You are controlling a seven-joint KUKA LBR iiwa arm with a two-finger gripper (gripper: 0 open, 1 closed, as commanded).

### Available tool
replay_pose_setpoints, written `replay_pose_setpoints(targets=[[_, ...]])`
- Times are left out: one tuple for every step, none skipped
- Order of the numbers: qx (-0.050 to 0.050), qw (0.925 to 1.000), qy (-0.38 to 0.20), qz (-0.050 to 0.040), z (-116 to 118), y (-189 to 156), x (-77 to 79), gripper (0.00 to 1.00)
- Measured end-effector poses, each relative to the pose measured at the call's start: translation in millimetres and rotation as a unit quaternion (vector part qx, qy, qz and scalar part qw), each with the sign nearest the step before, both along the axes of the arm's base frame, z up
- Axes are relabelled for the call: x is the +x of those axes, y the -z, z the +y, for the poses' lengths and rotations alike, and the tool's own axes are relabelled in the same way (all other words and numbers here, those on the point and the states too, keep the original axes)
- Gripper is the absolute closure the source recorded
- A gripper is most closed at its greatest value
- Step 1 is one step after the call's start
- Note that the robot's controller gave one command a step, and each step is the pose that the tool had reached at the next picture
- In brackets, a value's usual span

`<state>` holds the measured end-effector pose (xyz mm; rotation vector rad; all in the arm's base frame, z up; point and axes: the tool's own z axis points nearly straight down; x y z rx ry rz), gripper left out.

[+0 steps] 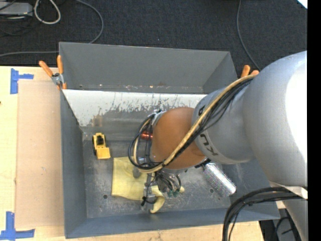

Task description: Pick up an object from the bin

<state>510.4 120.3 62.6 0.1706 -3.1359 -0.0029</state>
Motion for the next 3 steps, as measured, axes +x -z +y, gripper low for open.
replay_pose_setpoints(targets=[[-0.002, 0.9966, 0.082, 0.006, -3, -6, -11.2, 1.0], [-0.002, 0.9966, 0.082, 0.006, -3, -6, -11.3, 1.0], [-0.003, 0.9965, 0.083, 0.0067, -4, -17, -11.7, 1.0]])
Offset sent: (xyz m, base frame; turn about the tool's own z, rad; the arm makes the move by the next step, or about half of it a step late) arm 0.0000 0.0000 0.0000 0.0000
